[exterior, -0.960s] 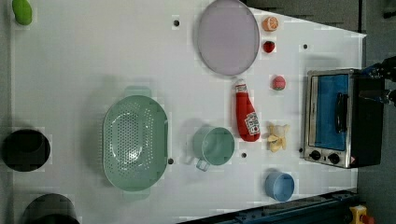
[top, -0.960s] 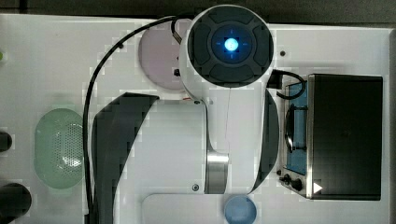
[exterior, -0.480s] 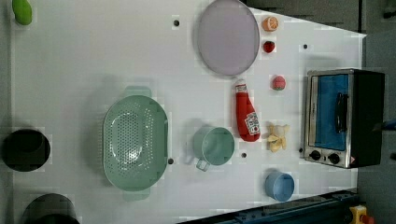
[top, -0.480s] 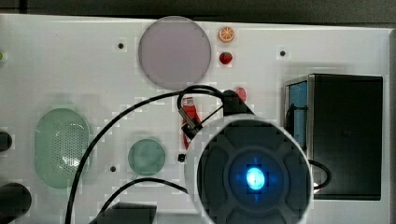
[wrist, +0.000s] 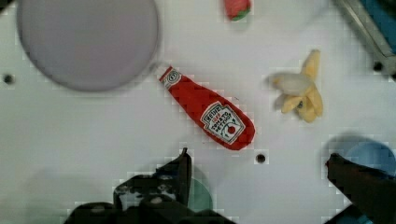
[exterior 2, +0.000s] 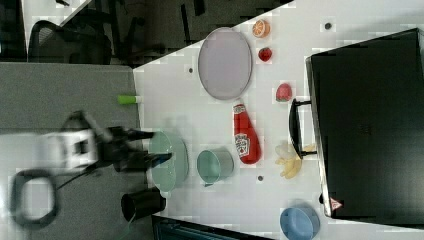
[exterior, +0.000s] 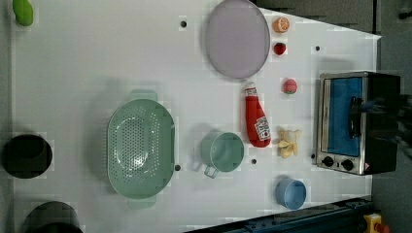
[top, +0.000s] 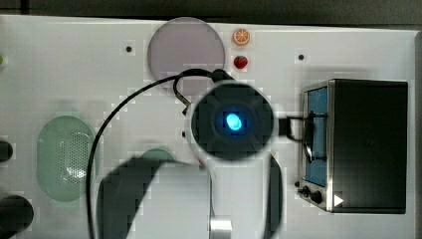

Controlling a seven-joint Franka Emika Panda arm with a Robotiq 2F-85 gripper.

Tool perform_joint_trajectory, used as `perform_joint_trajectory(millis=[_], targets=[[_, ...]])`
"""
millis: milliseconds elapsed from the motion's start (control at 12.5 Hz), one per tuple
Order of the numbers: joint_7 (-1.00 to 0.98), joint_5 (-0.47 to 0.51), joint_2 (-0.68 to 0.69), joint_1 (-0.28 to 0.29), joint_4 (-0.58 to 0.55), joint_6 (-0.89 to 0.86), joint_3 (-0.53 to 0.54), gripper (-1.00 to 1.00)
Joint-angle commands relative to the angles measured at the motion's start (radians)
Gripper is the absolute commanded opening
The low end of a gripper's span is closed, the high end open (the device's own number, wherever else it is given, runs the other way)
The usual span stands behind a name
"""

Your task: Pick Ketchup from the table and place it in strainer.

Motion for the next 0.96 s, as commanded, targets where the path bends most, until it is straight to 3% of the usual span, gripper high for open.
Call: perform_joint_trajectory(millis=[80,640,960], targets=[[-0.236,0.004,0.091,-0.002,-0.108,0.113,0.023,1.00],[-0.695,0.003,0.282,0.004,-0.239,0.430,0.028,1.00],[-0.793,-0.015,0.389,0.007,-0.265,0.580,0.029,1.00]])
